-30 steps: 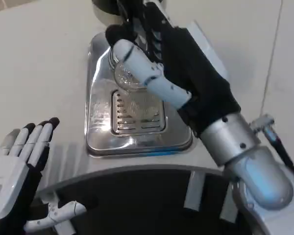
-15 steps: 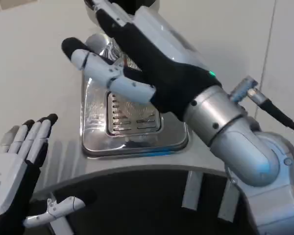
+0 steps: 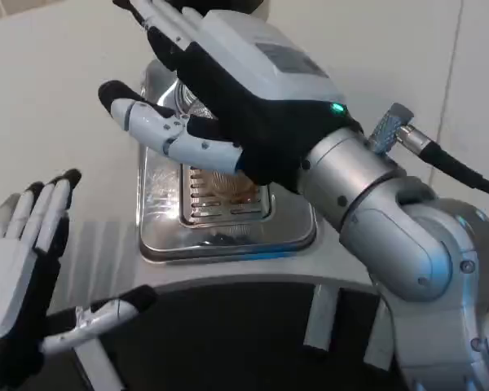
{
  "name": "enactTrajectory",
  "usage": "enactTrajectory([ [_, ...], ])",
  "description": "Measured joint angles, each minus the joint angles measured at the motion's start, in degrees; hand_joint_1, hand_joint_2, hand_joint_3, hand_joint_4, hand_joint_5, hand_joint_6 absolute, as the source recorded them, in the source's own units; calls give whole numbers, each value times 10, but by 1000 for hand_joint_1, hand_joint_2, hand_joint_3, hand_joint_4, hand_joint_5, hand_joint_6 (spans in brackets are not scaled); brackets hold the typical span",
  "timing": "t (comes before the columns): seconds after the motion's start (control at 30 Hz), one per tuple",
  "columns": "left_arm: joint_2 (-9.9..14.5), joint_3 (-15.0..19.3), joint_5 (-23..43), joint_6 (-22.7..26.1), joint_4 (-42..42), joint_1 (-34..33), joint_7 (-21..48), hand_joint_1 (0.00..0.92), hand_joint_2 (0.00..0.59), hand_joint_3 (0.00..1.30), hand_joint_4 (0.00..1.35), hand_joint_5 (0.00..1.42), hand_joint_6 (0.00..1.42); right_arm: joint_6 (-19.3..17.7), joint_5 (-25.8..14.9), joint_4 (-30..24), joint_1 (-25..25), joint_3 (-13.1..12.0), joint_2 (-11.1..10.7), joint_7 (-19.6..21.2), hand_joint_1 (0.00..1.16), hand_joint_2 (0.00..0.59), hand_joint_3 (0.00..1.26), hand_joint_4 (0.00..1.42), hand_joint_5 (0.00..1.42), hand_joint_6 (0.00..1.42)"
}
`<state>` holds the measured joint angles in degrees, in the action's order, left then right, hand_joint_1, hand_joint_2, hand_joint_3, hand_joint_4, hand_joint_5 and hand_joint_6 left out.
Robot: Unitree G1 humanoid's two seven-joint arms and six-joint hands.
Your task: Grasp the cup under the faucet to collect the drink, then remove the cup.
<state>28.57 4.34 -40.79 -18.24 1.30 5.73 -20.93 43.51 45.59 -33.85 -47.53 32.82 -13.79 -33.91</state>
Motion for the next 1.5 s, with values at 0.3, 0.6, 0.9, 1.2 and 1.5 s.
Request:
enactTrajectory([
  [0.3, -20, -17, 1, 11, 29, -65, 0, 0, 30, 0, 0, 0, 0, 4, 47, -7, 3, 2, 19, -37, 0, 483, 0, 0, 0, 0],
  [0.6, -43, -48, 1, 15, 52, -115, 0, 0, 22, 0, 0, 0, 0, -13, 62, 1, 4, -7, 30, -52, 30, 498, 0, 0, 0, 0],
  [0.9, -56, -60, 22, 16, 93, -150, 0, 0, 20, 0, 0, 0, 0, -49, 59, 21, 11, -25, 41, -52, 150, 515, 0, 0, 0, 0],
  [1.2, -62, -75, 33, 15, 130, -181, -6, 0, 24, 0, 0, 0, 0, -69, 56, 30, 12, -36, 43, -52, 161, 516, 0, 0, 0, 0],
  [1.5, -67, -81, 44, 10, 164, -215, -25, 0, 24, 0, 0, 0, 0, -75, 54, 29, 16, -45, 45, -55, 169, 519, 0, 0, 0, 0],
])
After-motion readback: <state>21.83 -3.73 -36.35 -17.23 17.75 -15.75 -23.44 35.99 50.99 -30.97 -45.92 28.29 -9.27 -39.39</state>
